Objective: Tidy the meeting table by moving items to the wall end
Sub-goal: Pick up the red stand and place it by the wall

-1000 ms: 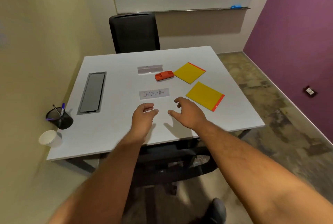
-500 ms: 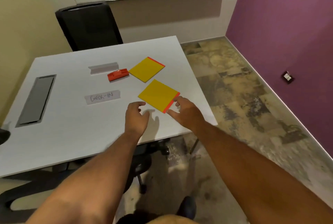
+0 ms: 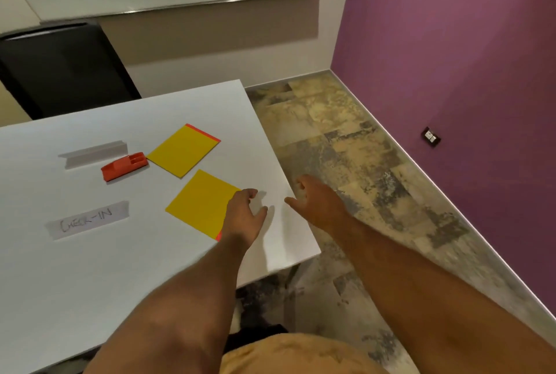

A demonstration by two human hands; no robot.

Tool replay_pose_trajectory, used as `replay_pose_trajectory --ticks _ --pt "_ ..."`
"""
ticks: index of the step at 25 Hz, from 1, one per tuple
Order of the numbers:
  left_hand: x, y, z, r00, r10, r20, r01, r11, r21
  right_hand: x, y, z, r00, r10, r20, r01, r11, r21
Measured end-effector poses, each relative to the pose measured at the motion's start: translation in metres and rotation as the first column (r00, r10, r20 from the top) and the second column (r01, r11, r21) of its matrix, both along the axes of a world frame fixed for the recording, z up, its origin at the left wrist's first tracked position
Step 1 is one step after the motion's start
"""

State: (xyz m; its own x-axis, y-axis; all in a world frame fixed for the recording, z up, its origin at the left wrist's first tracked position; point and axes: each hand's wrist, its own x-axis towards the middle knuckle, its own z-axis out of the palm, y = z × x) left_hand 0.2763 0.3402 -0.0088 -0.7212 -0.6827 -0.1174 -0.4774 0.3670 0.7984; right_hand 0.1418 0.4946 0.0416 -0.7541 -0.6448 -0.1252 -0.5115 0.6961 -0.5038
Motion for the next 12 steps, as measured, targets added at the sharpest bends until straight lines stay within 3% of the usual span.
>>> replay_pose_trajectory --ticks 6,12 --pt "-0.085 -0.039 0.003 0.993 -0.029 0.115 0.038 0.996 -0.075 -0.093 -0.037 0.003 0.999 0.052 -0.001 -0.052 0.998 0.039" --pt "-0.152 -0.05 -0.009 0.979 0.143 0.144 -0.133 0.988 -0.077 -0.186 -0.086 -0.024 0.977 0.208 0.046 -0.21 0.977 0.042"
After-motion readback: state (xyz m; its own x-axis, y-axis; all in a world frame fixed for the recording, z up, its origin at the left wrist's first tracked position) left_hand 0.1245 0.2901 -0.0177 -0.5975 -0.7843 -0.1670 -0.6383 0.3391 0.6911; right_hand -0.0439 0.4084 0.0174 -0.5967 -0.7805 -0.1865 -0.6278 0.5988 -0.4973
